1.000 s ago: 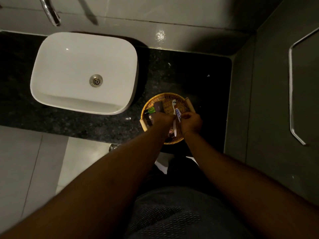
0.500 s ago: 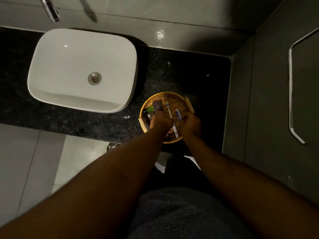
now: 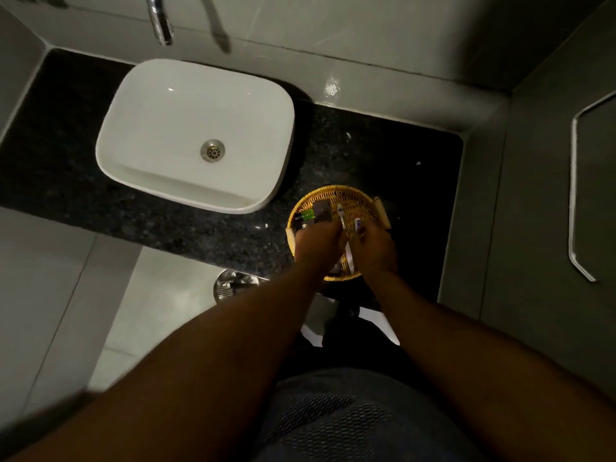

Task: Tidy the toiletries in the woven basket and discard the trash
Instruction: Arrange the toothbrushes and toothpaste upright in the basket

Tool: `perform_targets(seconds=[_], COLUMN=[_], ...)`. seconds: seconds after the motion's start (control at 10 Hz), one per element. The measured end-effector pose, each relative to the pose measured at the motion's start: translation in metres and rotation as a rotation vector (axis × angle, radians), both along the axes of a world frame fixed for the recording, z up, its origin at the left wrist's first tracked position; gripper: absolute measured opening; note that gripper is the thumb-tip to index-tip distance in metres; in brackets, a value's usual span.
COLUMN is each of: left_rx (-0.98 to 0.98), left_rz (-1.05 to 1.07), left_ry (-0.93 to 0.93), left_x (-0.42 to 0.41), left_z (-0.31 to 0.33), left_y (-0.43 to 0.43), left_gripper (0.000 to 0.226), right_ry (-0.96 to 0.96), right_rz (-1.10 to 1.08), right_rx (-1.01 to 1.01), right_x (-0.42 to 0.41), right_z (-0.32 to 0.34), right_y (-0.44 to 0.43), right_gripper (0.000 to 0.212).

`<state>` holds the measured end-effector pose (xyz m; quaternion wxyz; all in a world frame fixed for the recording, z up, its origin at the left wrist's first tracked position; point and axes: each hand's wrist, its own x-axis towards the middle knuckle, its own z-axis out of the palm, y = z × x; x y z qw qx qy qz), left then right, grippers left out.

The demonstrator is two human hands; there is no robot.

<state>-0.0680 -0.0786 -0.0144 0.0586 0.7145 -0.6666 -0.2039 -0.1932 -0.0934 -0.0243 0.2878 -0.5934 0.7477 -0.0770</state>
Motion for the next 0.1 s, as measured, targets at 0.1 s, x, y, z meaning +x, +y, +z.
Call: perform_targets(seconds=[0.1], left_rx=[-0.167], left_rz=[-0.015], left_ry=[-0.131], left_x=[0.0213], left_z=[0.0152], left_y=[0.0102], left_gripper=[0.036], right_ry=[-0.006], right_rz=[0.16], right_rx=[-0.114], right_x=[0.0123], right_z=[0.0159], right_y=[-0.0025], right_gripper=[0.028])
